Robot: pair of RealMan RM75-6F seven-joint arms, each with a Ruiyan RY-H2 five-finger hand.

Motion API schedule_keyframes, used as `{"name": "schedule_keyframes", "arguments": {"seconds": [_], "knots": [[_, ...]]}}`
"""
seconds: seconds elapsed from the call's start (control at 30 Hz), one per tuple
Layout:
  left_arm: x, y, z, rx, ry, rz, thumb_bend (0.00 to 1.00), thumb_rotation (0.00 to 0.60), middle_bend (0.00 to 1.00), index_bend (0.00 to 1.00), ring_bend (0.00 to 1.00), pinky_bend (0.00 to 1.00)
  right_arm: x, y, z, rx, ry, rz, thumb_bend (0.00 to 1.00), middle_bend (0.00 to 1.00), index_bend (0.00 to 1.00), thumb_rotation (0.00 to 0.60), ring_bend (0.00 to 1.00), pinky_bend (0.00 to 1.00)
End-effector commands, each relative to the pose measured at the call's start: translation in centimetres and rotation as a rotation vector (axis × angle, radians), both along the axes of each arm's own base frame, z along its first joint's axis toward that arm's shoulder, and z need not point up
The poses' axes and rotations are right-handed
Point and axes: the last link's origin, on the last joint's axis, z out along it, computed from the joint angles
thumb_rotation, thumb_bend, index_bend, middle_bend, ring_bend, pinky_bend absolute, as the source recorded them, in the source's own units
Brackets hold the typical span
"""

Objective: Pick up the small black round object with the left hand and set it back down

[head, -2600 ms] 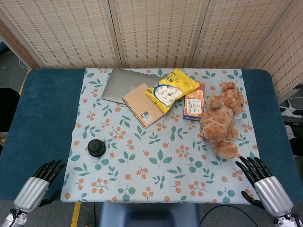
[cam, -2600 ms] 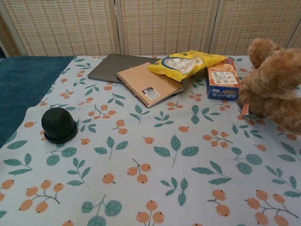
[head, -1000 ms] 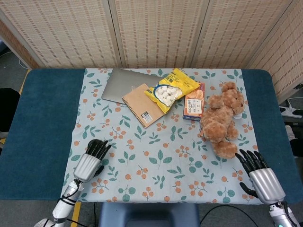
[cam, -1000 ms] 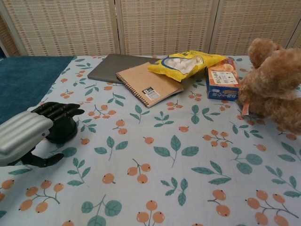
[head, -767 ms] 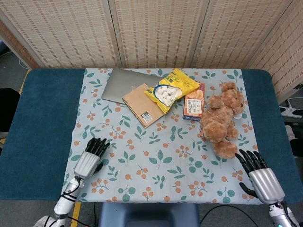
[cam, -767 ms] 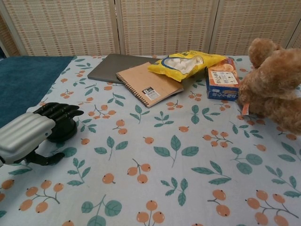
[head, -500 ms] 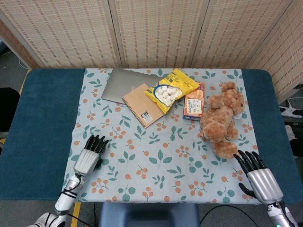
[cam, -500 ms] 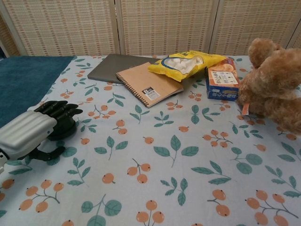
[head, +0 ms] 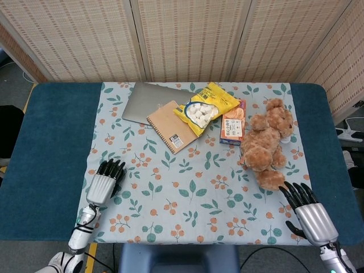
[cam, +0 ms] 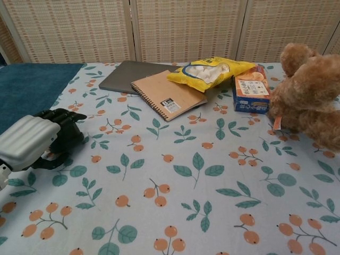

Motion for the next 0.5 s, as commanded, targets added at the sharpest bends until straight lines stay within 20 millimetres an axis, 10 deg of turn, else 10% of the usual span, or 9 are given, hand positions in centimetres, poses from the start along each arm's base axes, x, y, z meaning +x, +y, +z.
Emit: {"name": "schedule_keyframes", "arguments": {"seconds": [0.03,0.27,0.5], "knots": [[0.1,0.3,0.2,0.066,-0.008,-0.002,0.56,0.6,0.39,0.27,0.37,0.49,0.0,0.0,-0.1,0.003,0.001,0.0,0.15,0.0,0.0,0.6,0.0,0.0],[0.0,0.7,0.9,0.081,-0.127,0.006,0.71,0.6,0.47,0.36,0.44,0.58,0.0,-0.1,-0.2,0.004,0.007,-0.008,0.15,0.0,0.0,0.6,0.0,0.0],[1.8,2.6,3.6,-0.036,-0.857,0.187,0.73,0.6,0.48,0.38,0.46,0.6,0.0,-0.2,-0.3,0.006,0.011,-0.014,0.15,0.0,0.0,0.6,0.0,0.0]]}}
